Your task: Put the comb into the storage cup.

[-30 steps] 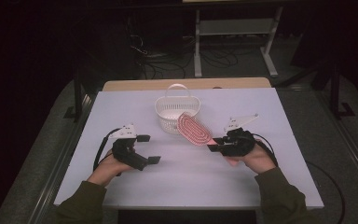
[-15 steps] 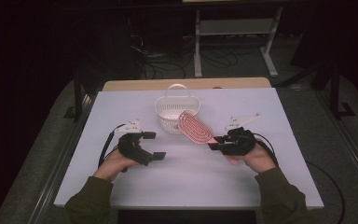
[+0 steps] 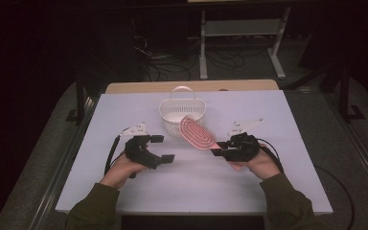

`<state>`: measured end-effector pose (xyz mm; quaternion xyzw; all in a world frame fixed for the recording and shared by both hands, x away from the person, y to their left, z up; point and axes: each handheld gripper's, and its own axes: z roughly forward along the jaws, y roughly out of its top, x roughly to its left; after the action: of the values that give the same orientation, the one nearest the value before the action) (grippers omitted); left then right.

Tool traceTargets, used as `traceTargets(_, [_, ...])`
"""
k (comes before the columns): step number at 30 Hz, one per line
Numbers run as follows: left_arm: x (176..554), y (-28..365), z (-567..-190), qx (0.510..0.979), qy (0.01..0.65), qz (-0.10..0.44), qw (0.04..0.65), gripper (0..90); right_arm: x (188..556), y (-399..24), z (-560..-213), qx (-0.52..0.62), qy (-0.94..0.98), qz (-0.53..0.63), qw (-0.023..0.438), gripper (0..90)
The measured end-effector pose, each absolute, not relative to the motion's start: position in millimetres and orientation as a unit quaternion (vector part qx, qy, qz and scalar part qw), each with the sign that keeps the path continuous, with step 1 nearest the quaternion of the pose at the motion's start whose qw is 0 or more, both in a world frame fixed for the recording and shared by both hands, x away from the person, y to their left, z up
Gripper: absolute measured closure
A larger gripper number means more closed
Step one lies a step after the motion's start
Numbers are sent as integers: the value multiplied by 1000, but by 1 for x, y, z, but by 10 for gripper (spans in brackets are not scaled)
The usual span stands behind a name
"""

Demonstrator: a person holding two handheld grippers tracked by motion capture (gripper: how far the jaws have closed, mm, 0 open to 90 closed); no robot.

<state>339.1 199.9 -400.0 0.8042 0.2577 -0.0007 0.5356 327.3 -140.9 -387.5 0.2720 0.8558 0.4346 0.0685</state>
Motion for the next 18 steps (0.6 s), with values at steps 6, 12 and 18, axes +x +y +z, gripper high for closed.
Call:
traceTargets(6, [338, 197, -399, 804, 259, -1, 535, 0, 326, -136, -389, 268, 858, 434, 66, 691])
traceTargets(12, [336, 194, -398, 805, 257, 0, 535, 0, 325, -128, -391, 264, 860, 432, 62, 690])
traceTargets(18, [335, 189, -399, 804, 257, -3, 536, 0, 324, -122, -393, 259, 862, 431, 59, 691])
